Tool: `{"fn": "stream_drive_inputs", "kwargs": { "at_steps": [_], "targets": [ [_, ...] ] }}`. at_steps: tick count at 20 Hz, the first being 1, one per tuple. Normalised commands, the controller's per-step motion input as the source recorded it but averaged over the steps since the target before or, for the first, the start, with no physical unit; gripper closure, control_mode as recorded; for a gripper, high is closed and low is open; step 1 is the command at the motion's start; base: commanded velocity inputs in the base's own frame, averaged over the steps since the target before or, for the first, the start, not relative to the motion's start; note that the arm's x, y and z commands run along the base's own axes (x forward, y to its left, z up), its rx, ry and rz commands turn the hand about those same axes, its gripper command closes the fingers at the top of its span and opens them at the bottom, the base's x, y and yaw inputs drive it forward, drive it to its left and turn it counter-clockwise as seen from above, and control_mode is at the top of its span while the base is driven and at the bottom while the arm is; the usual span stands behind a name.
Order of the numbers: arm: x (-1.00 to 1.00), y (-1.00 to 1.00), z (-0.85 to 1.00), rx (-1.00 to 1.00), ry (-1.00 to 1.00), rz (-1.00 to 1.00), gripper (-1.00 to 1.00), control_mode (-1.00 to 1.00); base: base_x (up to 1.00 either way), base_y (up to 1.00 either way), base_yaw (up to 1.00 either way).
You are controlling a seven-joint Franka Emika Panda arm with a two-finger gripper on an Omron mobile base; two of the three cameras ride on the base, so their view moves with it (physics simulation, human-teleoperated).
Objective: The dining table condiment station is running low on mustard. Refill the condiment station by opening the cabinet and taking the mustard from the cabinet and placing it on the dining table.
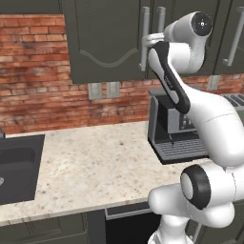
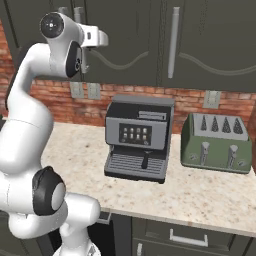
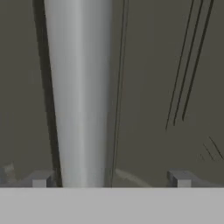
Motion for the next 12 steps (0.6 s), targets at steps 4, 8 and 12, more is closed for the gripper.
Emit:
{"fn": "stream_drive_inputs", "kwargs": {
  "at_steps": [4, 8, 12],
  "targets": [
    [0.57, 0.0, -0.05, 0.0, 0.02, 0.0, -1.0, -1.0, 0.0, 0.0, 0.0],
    [0.54, 0.04, -0.18, 0.0, 0.0, 0.0, -1.0, -1.0, 0.0, 0.0, 0.0],
    [0.52, 0.06, -0.24, 0.0, 0.0, 0.0, -1.0, -1.0, 0.0, 0.0, 0.0]
  ]
}}
